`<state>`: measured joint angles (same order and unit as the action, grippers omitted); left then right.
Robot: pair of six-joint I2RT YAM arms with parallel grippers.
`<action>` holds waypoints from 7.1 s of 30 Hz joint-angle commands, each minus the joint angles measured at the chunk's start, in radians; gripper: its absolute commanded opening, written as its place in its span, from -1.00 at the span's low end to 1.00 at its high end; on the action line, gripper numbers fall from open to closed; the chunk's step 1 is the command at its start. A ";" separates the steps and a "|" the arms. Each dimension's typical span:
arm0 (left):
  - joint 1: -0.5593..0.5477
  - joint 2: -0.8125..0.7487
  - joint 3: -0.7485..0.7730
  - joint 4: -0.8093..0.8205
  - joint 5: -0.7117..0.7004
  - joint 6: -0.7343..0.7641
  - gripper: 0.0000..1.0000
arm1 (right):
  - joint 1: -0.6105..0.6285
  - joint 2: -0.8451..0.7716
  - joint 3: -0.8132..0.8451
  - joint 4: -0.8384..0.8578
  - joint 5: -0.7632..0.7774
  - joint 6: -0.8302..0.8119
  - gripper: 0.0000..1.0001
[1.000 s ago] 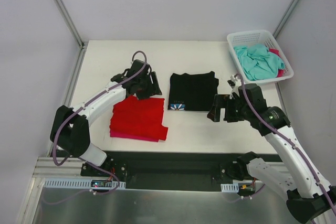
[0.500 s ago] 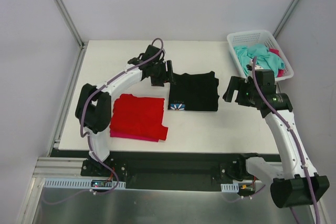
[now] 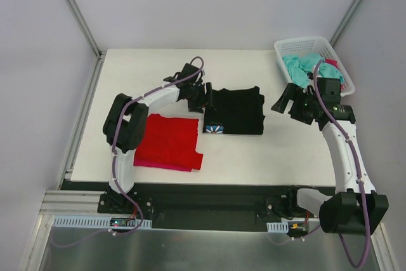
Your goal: Fold and stack the t-shirts
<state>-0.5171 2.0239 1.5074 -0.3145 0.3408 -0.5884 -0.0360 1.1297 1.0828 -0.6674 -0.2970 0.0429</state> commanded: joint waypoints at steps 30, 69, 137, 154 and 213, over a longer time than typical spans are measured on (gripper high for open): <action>0.000 0.107 -0.406 0.854 0.181 -0.306 0.25 | -0.096 0.008 -0.032 0.216 -0.326 0.169 0.88; 0.051 0.113 -0.202 0.603 0.128 -0.152 0.34 | -0.157 0.432 -0.077 0.442 -0.105 0.121 0.87; 0.094 0.114 -0.239 0.670 0.167 -0.192 0.35 | 0.068 0.670 0.002 0.503 -0.086 0.143 0.84; 0.115 0.084 -0.352 0.816 0.110 -0.298 0.33 | 0.137 0.720 0.012 0.598 -0.105 0.236 0.82; 0.123 -0.119 -0.078 0.404 0.040 -0.177 -1.00 | 0.252 0.631 0.227 0.440 -0.136 0.270 -0.99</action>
<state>-0.4042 2.0331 1.3777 0.1452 0.4023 -0.8165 0.2039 1.8637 1.2369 -0.1585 -0.4160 0.3271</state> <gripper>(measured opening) 0.072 0.133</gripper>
